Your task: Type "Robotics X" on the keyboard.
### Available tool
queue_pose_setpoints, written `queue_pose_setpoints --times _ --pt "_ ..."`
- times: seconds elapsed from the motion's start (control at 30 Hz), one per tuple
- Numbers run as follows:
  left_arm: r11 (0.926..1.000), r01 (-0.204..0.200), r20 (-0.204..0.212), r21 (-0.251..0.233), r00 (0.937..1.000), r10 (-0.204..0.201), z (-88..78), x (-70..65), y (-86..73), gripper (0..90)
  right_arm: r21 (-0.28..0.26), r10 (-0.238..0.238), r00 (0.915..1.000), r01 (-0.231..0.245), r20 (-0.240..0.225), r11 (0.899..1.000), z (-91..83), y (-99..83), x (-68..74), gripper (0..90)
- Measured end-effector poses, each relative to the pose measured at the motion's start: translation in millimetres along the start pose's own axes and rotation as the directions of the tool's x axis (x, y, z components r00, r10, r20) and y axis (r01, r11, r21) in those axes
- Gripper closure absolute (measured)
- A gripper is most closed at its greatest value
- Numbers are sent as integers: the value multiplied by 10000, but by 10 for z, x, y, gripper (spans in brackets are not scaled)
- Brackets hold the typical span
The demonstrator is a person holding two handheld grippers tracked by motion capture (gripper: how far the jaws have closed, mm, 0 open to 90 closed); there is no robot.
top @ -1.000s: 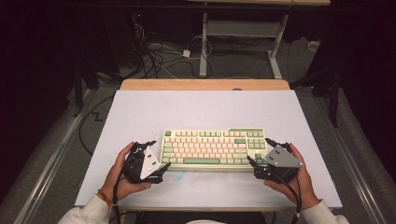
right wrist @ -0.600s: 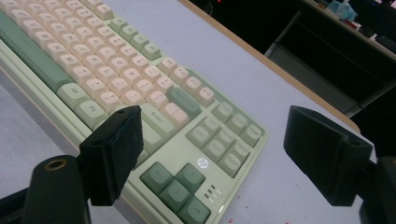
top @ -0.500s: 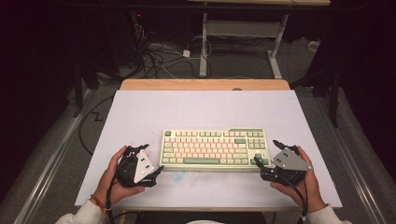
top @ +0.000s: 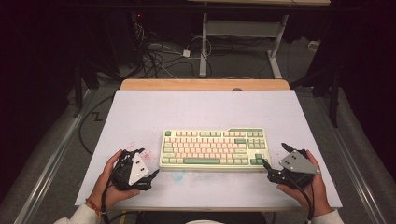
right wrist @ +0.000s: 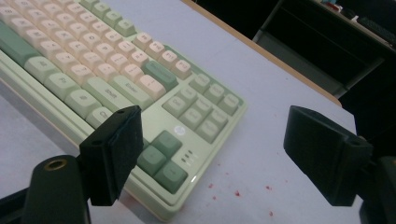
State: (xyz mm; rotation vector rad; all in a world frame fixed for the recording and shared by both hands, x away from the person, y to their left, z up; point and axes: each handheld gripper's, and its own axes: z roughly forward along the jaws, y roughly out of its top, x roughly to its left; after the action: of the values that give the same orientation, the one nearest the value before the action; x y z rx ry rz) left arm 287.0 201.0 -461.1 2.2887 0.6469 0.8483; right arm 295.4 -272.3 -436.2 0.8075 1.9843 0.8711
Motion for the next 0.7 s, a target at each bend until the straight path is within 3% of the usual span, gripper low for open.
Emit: queue_pose_setpoints --times 0.13,0.3,0.47,0.7 --pt "9997 175 51 144 9998 -176 13 32 -74 162 182 139 9999 -139 40 9997 2 -89 -45 201" --pt "9986 339 132 408 9993 -345 32 64 -193 162 406 723 9974 -720 -39 9966 -4 -214 -104 200" --pt "9951 683 253 718 9972 -703 35 97 -331 162 555 802 9967 -807 104 9952 -5 -292 -117 200" --pt "9955 507 248 800 9983 -529 42 76 -344 162 706 800 9968 -800 37 9943 21 -314 -87 201"
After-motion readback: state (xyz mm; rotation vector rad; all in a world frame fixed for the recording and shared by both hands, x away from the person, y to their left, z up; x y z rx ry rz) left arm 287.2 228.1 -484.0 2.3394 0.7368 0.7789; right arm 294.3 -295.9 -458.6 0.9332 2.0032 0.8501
